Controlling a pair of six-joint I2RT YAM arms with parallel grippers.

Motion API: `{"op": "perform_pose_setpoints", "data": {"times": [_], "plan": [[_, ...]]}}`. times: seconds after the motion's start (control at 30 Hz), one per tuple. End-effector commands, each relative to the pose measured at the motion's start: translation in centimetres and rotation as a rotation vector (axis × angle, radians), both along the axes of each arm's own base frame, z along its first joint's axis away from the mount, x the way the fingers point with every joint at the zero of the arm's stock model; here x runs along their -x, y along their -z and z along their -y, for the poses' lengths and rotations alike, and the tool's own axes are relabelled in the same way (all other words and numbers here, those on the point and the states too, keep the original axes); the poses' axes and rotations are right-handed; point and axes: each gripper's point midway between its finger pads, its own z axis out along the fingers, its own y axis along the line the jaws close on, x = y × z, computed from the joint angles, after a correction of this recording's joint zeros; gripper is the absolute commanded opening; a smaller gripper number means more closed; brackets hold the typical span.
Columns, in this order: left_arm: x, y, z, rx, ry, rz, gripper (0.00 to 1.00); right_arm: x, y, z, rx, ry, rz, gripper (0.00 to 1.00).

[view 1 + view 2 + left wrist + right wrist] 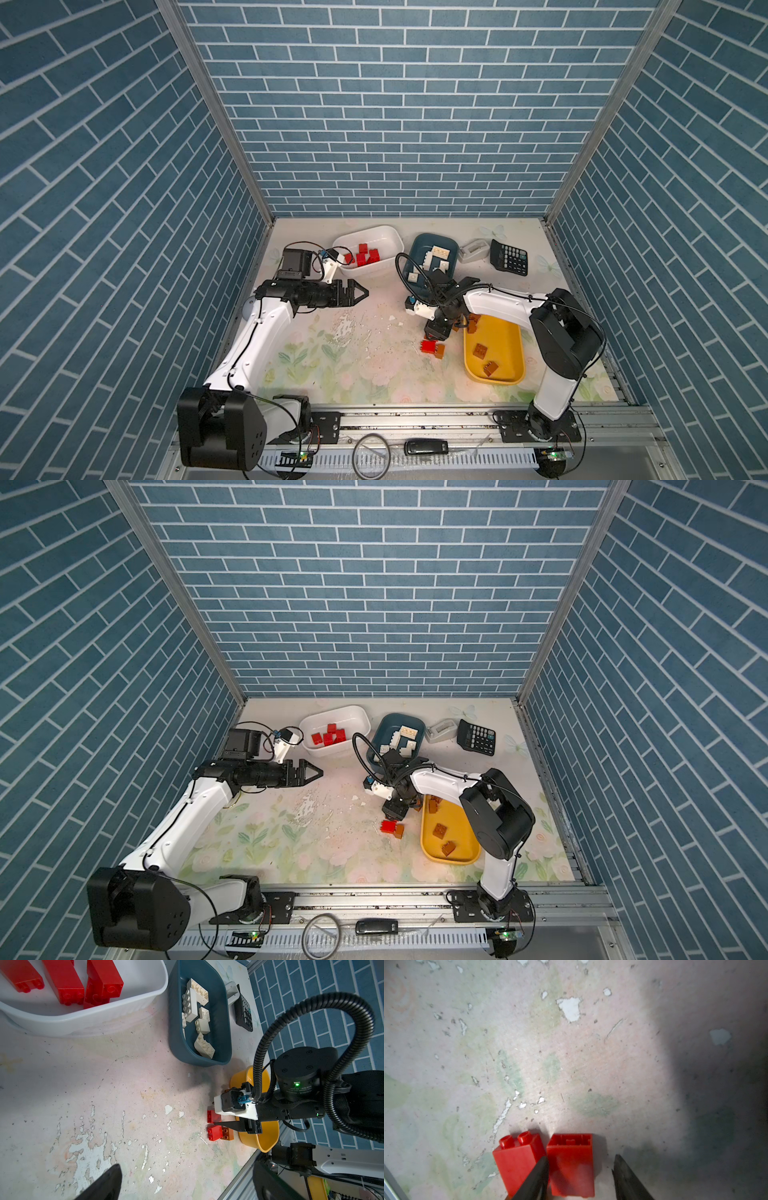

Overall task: Sort the legos into containers by color
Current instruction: 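Move the right gripper back to the pile and grasp a red brick, then carry the red brick with the right gripper into the white tub, release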

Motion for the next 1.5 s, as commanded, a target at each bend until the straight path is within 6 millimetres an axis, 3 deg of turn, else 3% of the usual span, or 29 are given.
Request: {"op": "perform_pose_setpoints", "data": {"times": [0.0,0.2,0.4,0.5,0.6,0.77,1.03,1.3,1.47], "plan": [[0.3,0.0,-0.3,-0.009,0.0,-0.002,1.0,0.9,1.1,0.8,0.048,-0.007,-0.016,0.49],[0.0,-0.1,-0.2,-0.008,0.001,0.002,1.0,0.9,1.8,1.2,0.083,-0.007,-0.012,0.41],[0.0,-0.1,-0.2,-0.009,0.001,-0.001,1.0,0.5,1.4,0.7,0.066,0.0,0.0,0.23],[0.1,-0.2,-0.3,-0.015,0.004,0.001,1.0,-0.2,-0.2,0.0,0.03,0.01,0.026,0.2],[0.3,-0.4,-0.4,-0.023,0.009,0.002,1.0,-1.7,-3.3,-1.6,-0.074,0.039,0.062,0.19],[0.2,-0.8,-0.5,-0.029,0.004,0.015,1.0,-5.7,-8.2,-5.2,-0.233,0.065,0.14,0.19],[-0.3,-1.5,-0.8,-0.03,-0.039,0.057,1.0,-15.0,-12.2,-9.6,-0.339,0.166,0.313,0.19],[-0.6,-1.9,-1.2,-0.027,-0.086,0.082,1.0,-23.3,-12.0,-12.3,-0.378,0.245,0.425,0.19],[-0.8,-2.2,-1.1,-0.01,-0.105,0.091,1.0,-26.8,-11.3,-13.7,-0.413,0.293,0.46,0.22]]}}
